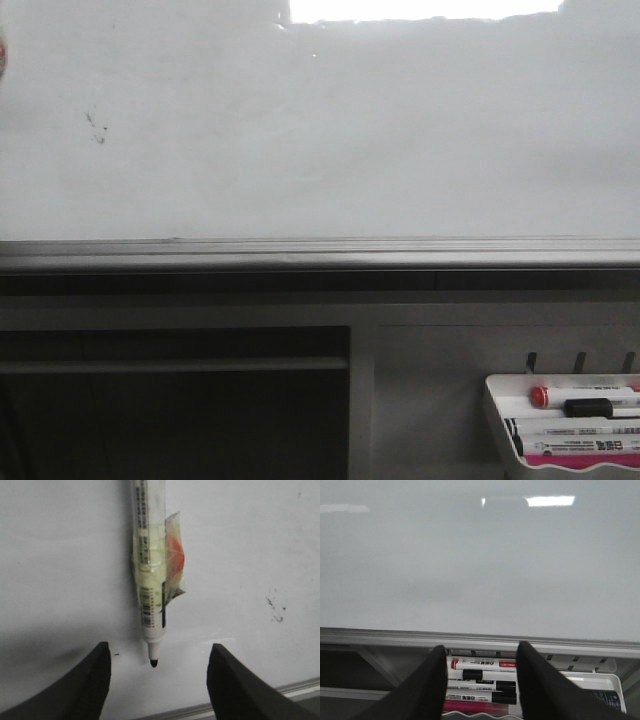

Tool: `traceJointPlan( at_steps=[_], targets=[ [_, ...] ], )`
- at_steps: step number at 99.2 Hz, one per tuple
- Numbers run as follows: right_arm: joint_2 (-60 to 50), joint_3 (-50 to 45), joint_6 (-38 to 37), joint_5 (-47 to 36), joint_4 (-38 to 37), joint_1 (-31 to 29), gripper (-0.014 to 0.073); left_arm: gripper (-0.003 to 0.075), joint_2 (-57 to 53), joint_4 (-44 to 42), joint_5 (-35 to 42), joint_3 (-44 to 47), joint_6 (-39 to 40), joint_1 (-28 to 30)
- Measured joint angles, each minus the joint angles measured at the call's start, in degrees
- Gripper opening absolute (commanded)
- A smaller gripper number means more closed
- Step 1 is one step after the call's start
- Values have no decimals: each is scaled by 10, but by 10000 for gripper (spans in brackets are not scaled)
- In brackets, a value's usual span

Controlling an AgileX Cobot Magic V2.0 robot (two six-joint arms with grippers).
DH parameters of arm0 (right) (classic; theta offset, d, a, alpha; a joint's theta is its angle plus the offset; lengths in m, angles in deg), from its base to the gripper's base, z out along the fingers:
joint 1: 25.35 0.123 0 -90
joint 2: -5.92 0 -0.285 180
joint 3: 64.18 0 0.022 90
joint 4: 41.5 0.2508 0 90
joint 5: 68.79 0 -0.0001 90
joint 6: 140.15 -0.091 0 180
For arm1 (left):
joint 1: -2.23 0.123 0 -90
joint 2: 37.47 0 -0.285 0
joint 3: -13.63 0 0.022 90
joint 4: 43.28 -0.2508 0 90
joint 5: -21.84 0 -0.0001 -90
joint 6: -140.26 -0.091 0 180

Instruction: Write number 2 on whiteboard

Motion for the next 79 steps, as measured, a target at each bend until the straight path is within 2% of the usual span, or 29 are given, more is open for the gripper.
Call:
traceJointPlan(
  at_steps=[2, 17, 49, 79],
  targets=[
    [0, 0, 1, 0, 0, 0, 287, 396, 52, 0, 10, -24, 0, 0],
    [0, 0, 1, 0, 0, 0, 287, 342, 79, 0, 24, -33, 0, 0],
    [0, 0, 1, 1, 0, 0, 287, 122, 83, 2, 51, -33, 0, 0],
    [0, 0, 1, -1, 0, 0, 287, -5, 83, 2, 55, -33, 0, 0]
  ],
)
